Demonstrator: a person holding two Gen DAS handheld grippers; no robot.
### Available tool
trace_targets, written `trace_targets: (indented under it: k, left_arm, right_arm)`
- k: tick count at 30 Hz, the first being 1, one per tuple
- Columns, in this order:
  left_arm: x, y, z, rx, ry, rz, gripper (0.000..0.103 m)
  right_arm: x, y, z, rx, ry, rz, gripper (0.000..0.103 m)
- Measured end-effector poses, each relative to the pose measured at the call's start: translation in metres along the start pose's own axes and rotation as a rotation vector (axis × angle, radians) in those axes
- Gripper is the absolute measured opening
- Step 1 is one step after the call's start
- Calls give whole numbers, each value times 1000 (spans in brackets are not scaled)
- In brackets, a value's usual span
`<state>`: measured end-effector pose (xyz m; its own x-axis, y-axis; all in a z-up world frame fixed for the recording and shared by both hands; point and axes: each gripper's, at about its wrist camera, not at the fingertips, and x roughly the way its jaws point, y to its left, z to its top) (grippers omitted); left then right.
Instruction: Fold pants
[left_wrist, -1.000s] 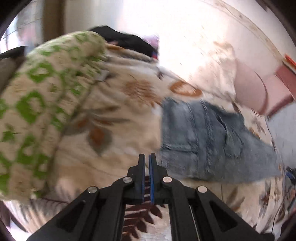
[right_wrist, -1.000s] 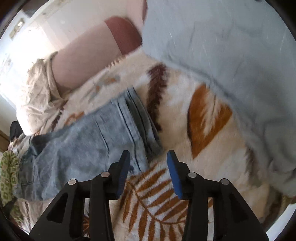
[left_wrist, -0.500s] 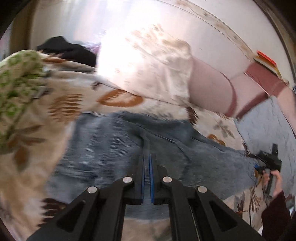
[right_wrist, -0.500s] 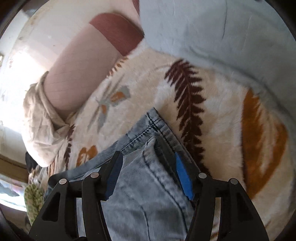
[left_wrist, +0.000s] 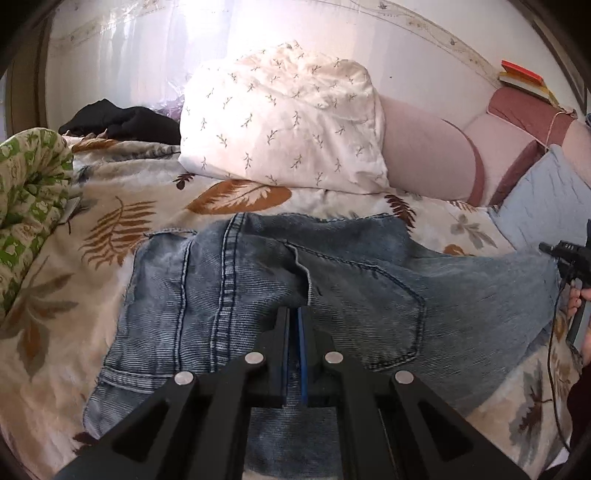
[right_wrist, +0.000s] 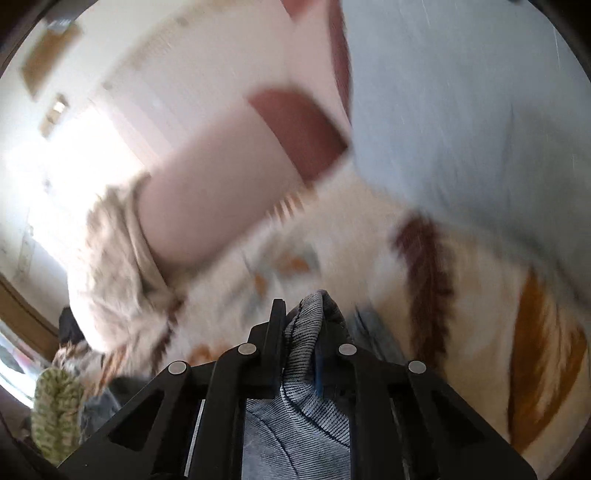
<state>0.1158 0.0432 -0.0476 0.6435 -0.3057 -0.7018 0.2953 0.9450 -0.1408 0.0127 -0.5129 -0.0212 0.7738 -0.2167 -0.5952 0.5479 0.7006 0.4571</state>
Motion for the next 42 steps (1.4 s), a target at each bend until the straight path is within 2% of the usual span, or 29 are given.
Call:
trace_targets:
  k: [2,4,5,6,8,9,11,12,14,16,18,20,23,25,26,28,30,34,42]
  left_arm:
    - [9,-3,-1,10,16,17,7]
    - [18,-3,-3,22,29,53,7]
    - [21,-2,-3,14,40,56,7]
    - [22,0,-3,-3,51,49,7]
    - [19,2,-2,-25,51,41,7]
    - [17,2,-1,-21,45,42,7]
    - [12,0,-1,-10,37,47,7]
    - [12,-1,-1,-10,41,42,7]
    - [10,-3,-3,-17,53,15,7]
    - [5,-9,-5,-1,51,-5,7]
    - [-2,-19,-6,36,31,-10,8]
    - [-12,-28,-7,66,13,-55,11]
    - [-20,-44,-12,117,-2,-104,11]
    - [-16,-53,-17,164,7,-74,11]
    - [-10,-54,-19,172,29,-55,11]
    - [4,-51,-25,167,112,-23,11]
    - [21,-49,-35,179,213,7,11]
    - [20,-52,-41,219,207,28,11]
    - [18,-42,-41,217,224,-15,12]
  right_arm:
    - [24,-9,-4,13,75,-65,15]
    - [46,-26,-15,21,156,-166,26]
    - [51,-32,-20,26,186,-212,37]
    - [51,-37,-24,48,210,-242,38]
    - [37,-35,-23,80,180,-213,38]
    - [24,-27,-20,72,147,-195,43]
    - [-3,-2,-18,7,91,-163,51]
    - [-17,16,-22,-54,82,-143,52]
    - [-31,37,-32,-133,119,-97,52]
    - [-34,47,-48,-173,201,-52,52]
    - [-31,49,-66,-200,267,-74,51]
    - [-27,50,-80,-234,312,-102,45]
    - [-26,50,-91,-254,345,-117,45]
    - [-24,50,-99,-304,348,-191,43]
    - [-20,44,-102,-300,381,-222,37]
    - [-12,32,-109,-281,451,-241,33]
    - [-15,37,-116,-350,461,-263,32]
    - [-23,42,-130,-419,482,-310,32]
    - [-33,43,-140,-433,488,-340,32]
